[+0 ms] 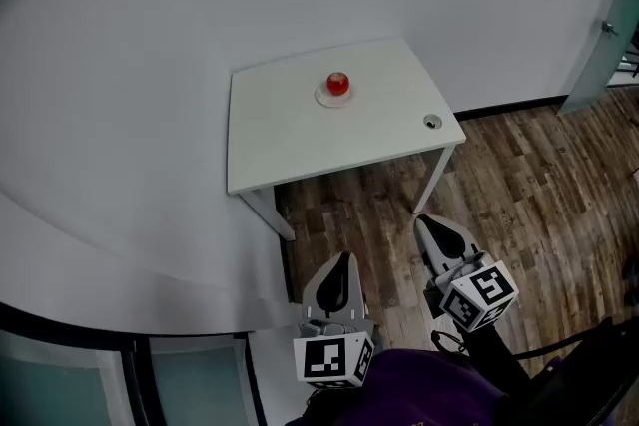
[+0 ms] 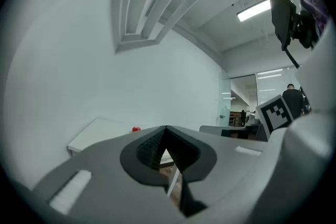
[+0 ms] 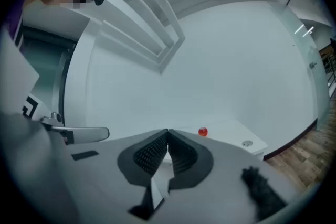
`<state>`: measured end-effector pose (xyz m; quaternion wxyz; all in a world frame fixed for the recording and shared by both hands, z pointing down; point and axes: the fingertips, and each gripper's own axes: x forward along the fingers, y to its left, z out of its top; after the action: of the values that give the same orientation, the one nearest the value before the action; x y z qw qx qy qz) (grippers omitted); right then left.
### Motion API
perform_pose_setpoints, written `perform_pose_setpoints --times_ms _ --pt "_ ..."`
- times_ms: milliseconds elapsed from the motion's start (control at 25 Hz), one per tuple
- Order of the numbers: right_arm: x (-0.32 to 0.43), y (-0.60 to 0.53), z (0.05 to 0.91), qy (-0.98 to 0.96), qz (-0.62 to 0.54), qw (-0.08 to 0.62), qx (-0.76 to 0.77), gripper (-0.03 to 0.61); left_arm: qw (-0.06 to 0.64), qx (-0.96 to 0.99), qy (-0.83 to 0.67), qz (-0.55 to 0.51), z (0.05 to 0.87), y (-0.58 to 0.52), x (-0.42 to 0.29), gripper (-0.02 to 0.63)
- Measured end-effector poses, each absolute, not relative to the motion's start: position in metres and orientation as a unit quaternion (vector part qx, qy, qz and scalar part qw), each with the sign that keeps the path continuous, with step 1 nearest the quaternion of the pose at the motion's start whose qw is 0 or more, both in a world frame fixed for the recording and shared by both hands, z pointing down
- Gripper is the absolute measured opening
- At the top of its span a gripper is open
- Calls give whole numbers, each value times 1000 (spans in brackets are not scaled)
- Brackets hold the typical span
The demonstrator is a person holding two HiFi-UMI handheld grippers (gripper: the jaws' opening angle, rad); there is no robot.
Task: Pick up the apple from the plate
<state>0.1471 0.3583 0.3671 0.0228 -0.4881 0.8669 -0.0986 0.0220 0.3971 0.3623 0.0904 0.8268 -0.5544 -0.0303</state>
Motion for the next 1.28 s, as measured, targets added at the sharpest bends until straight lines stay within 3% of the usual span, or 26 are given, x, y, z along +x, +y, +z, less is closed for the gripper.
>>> perform_pose_setpoints --times_ms 600,1280 --pt "93 242 363 868 -104 21 -485 11 117 818 -562 -40 365 284 -38 5" --pt "72 133 376 880 -97 5 -466 12 129 805 -577 -51 380 193 -51 5"
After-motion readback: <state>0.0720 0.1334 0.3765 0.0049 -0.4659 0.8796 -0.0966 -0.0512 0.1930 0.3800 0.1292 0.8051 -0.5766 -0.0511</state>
